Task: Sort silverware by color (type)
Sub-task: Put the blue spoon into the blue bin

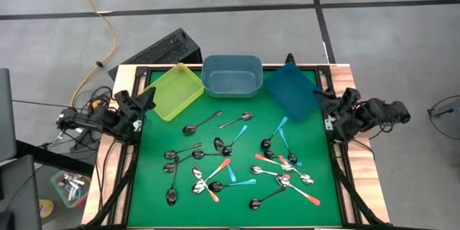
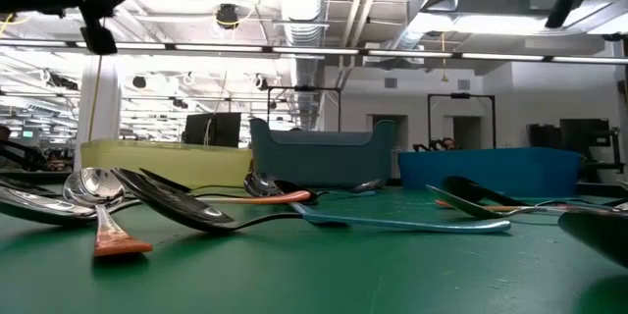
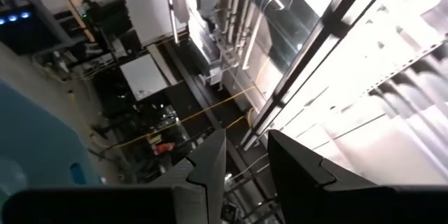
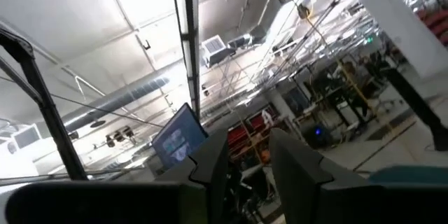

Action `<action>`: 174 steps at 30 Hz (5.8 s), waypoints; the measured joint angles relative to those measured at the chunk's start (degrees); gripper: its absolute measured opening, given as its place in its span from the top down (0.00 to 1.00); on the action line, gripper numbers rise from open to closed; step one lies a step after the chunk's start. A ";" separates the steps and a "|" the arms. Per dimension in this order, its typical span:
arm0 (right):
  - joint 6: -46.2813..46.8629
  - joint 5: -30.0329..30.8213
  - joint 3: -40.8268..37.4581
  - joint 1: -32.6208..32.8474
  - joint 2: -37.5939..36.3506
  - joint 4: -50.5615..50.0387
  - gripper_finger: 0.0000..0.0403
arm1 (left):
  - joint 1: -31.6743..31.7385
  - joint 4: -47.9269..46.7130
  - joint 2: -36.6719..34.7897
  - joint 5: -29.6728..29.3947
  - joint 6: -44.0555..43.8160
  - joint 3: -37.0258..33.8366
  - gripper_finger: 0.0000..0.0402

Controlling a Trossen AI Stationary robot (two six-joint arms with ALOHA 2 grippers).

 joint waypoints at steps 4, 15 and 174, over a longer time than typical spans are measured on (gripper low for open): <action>-0.59 0.00 3.05 0.00 3.53 0.12 0.61 | 0.00 -0.20 0.03 2.81 1.91 2.86 0.77; -1.76 0.32 9.99 -0.07 21.12 -4.61 0.42 | 0.00 -2.28 7.46 6.26 11.80 10.75 0.75; 47.33 -25.51 35.34 -5.60 71.34 -59.20 0.98 | 4.82 -44.44 31.30 10.48 6.05 36.45 0.56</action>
